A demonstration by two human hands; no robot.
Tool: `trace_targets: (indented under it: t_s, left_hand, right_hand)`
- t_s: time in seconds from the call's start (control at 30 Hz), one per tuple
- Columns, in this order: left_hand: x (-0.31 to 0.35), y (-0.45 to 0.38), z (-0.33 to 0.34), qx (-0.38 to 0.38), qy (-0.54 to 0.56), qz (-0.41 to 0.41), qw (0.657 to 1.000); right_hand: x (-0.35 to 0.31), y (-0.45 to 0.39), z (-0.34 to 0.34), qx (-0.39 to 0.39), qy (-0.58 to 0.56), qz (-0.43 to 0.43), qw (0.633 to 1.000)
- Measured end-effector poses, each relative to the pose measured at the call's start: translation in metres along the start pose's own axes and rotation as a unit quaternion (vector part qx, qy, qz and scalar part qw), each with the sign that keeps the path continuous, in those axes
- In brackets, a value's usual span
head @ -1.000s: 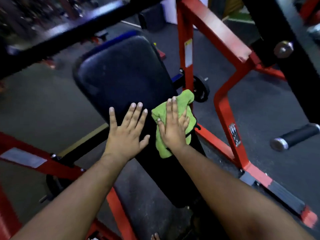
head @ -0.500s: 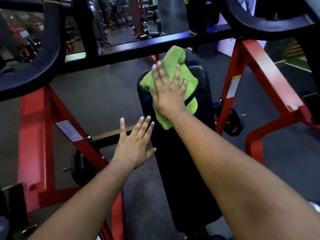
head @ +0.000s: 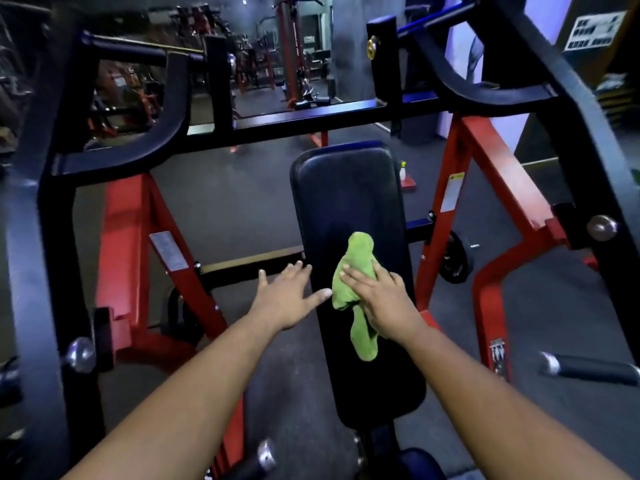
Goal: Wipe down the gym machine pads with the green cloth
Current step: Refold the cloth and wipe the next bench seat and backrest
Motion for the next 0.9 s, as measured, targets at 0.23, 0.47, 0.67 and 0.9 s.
trace_targets:
  t_s: [0.23, 0.47, 0.67, 0.9]
  left_hand:
    - [0.120, 0.103, 0.040, -0.100, 0.515, 0.098, 0.846]
    - [0.178, 0.174, 0.072, -0.071, 0.589, 0.049, 0.803]
    - [0.264, 0.197, 0.089, -0.126, 0.663, 0.033, 0.737]
    - [0.417, 0.202, 0.114, -0.241, 0.722, -0.013, 0.649]
  right_hand:
    - [-0.019, 0.133, -0.031, 0.143, -0.202, 0.162, 0.955]
    - [-0.005, 0.272, -0.041, 0.090, -0.240, 0.221, 0.941]
    - [0.062, 0.374, -0.075, 0.143, -0.334, 0.322, 0.874]
    - [0.160, 0.477, -0.095, 0.220, -0.608, 0.412, 0.642]
Point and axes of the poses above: each hand's wrist, its own y-axis away from the middle knuckle, its own z-axis out of the palm, x = y × z, the point moved 8 cm from there along -y, towards the middle knuckle, and after that the axes turned 4 degrees about -y, right-handed, at the moved point
